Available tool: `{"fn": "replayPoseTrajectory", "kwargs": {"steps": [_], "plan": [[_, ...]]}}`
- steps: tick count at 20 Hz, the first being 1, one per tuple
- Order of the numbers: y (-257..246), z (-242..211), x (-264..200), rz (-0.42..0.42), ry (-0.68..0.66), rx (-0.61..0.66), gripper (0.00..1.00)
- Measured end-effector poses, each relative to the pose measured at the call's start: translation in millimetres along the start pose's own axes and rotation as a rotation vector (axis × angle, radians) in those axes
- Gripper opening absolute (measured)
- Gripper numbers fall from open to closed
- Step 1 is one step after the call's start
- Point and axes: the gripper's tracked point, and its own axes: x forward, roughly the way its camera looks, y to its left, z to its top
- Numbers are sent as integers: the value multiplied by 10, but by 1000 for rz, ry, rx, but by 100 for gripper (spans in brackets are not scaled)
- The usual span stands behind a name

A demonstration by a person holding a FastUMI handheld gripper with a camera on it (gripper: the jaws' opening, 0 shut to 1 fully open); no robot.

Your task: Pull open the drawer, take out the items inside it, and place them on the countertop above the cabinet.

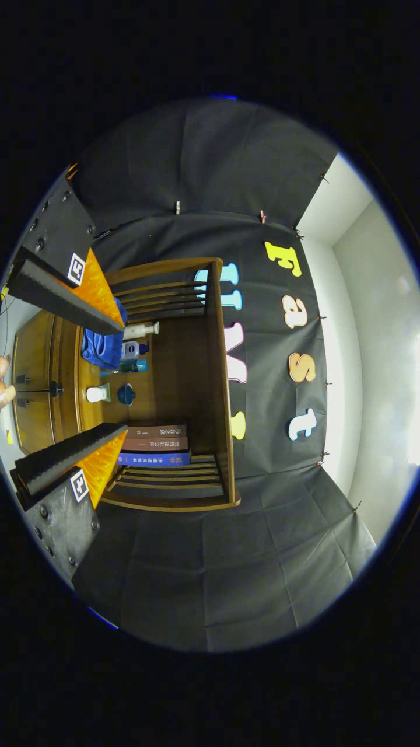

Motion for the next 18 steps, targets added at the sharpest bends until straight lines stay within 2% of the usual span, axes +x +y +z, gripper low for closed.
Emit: {"fn": "replayPoseTrajectory", "kwargs": {"steps": [18], "plan": [[15, 9, -40, -8, 7, -20, 98]]}}
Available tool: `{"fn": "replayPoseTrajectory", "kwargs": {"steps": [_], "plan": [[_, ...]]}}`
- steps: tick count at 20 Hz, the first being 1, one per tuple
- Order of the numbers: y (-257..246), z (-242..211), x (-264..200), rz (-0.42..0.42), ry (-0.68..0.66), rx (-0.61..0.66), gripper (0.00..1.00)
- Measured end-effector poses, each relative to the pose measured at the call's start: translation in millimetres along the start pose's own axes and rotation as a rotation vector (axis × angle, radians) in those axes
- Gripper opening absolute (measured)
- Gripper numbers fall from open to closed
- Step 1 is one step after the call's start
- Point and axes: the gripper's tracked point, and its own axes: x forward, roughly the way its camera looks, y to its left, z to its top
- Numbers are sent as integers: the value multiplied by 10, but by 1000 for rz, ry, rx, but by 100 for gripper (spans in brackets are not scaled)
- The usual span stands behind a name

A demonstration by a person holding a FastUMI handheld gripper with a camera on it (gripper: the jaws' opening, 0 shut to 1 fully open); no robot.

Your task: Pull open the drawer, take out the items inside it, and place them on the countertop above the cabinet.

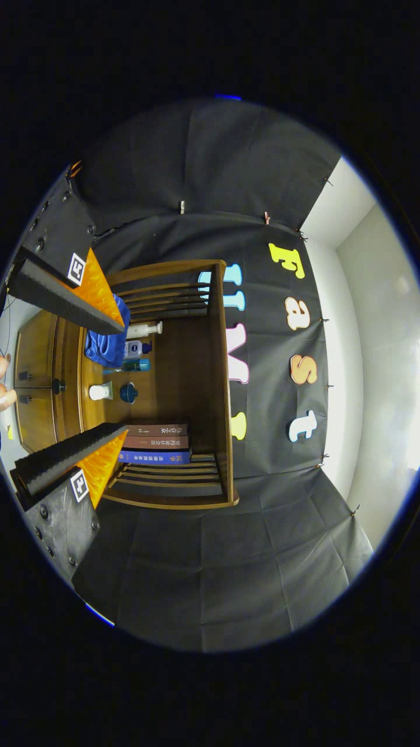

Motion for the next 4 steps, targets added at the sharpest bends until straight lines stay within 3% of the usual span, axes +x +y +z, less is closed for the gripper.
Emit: {"fn": "replayPoseTrajectory", "kwargs": {"steps": [4], "plan": [[-22, -3, -7, -6, 0, 3, 98]]}}
